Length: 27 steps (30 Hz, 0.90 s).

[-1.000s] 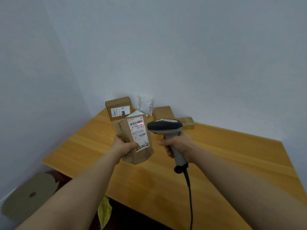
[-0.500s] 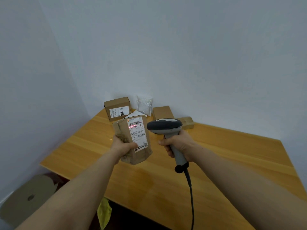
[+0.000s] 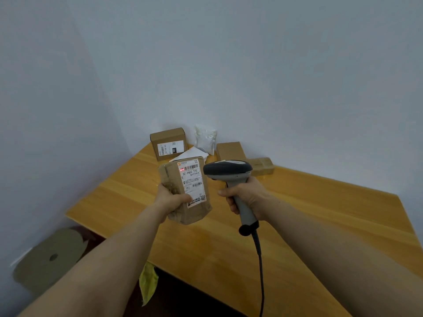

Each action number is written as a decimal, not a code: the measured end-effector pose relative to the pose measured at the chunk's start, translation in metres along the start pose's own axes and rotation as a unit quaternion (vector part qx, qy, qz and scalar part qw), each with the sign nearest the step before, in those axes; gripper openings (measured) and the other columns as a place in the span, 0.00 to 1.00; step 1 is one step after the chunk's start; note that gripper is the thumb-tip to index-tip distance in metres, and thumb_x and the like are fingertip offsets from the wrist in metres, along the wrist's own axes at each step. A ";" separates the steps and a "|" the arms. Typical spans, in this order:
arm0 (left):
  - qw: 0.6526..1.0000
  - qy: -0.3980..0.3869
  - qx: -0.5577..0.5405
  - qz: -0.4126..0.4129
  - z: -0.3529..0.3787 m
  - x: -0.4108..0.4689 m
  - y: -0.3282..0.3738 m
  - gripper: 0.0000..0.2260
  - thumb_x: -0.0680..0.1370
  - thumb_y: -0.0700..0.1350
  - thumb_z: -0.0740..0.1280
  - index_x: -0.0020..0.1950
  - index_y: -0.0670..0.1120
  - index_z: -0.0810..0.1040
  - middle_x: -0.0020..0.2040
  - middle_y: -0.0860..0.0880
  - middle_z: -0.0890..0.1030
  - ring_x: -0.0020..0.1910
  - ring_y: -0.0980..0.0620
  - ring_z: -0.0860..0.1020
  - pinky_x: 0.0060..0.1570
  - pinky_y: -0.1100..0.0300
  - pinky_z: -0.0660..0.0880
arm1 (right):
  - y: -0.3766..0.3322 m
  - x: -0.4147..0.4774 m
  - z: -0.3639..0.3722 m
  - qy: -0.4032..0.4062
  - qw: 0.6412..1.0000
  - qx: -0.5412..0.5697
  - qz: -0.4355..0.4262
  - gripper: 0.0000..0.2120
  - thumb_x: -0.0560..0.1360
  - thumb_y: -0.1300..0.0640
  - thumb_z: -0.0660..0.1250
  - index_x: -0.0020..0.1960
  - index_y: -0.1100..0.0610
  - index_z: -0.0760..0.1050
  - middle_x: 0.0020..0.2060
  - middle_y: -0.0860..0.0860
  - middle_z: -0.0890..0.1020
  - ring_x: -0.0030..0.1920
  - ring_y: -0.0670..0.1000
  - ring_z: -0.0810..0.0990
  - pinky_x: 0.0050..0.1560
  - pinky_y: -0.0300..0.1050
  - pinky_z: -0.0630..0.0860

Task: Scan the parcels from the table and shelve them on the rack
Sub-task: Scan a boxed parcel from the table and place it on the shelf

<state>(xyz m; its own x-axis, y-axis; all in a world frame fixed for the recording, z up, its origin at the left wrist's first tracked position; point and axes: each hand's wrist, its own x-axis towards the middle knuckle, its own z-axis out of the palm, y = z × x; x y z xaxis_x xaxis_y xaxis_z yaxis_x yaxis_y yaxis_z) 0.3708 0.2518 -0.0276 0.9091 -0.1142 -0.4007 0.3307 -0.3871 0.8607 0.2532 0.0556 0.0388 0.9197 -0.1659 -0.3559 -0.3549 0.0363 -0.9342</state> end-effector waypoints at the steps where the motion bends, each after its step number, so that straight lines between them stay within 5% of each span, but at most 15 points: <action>1: 1.000 0.000 -0.002 -0.003 -0.002 -0.003 -0.001 0.41 0.65 0.39 0.78 0.71 0.45 0.59 0.63 0.45 0.74 0.61 0.42 0.74 0.61 0.42 0.73 | 0.002 0.000 0.001 -0.007 1.000 0.002 -0.001 0.08 0.68 0.62 0.76 0.35 0.61 0.77 0.24 0.54 0.78 0.23 0.50 0.75 0.26 0.40 0.73; 8: 0.996 -0.004 -0.057 -0.073 -0.022 -0.046 -0.024 0.31 0.68 0.42 0.77 0.65 0.48 0.64 0.54 0.50 0.79 0.52 0.49 0.78 0.56 0.49 0.77 | 0.022 0.008 0.014 -0.026 0.999 0.028 0.005 0.16 0.65 0.67 0.76 0.51 0.63 0.78 0.35 0.55 0.84 0.30 0.50 0.80 0.29 0.42 0.76; 13: 0.987 -0.028 -0.111 -0.113 -0.050 -0.097 -0.063 0.33 0.69 0.44 0.76 0.71 0.46 0.66 0.58 0.48 0.81 0.57 0.49 0.79 0.58 0.50 0.77 | 0.048 0.002 0.055 -0.022 0.997 0.072 0.033 0.12 0.68 0.69 0.74 0.48 0.57 0.78 0.48 0.50 0.82 0.44 0.52 0.79 0.34 0.45 0.77; 19: 0.983 -0.030 -0.142 -0.114 -0.093 -0.166 -0.105 0.22 0.71 0.47 0.74 0.64 0.48 0.75 0.55 0.49 0.83 0.58 0.49 0.78 0.63 0.47 0.73 | 0.070 -0.044 0.120 -0.076 0.995 0.033 0.056 0.14 0.68 0.68 0.75 0.51 0.60 0.79 0.44 0.54 0.82 0.43 0.53 0.80 0.36 0.45 0.76; 22: 0.983 -0.037 -0.143 -0.106 -0.124 -0.210 -0.129 0.22 0.71 0.48 0.74 0.64 0.51 0.75 0.56 0.50 0.83 0.58 0.50 0.78 0.65 0.45 0.70 | 0.075 -0.076 0.153 -0.082 0.996 -0.005 0.029 0.11 0.66 0.69 0.76 0.44 0.58 0.78 0.41 0.54 0.83 0.41 0.52 0.80 0.33 0.44 0.75; 27: 0.976 -0.024 -0.204 -0.077 -0.184 -0.304 -0.191 0.25 0.68 0.44 0.77 0.63 0.51 0.75 0.55 0.50 0.84 0.57 0.49 0.80 0.51 0.48 0.79 | 0.098 -0.155 0.226 -0.115 0.993 -0.015 -0.012 0.12 0.63 0.68 0.78 0.44 0.61 0.80 0.40 0.55 0.85 0.42 0.55 0.84 0.40 0.49 0.81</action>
<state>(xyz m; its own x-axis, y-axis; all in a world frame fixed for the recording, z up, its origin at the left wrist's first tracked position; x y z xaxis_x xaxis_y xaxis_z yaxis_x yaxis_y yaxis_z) 0.0779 0.5286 -0.0123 0.8312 -0.1297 -0.5406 0.5442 -0.0083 0.8389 0.1140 0.3080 -0.0033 0.9404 0.0637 -0.3339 -0.3349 0.0059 -0.9422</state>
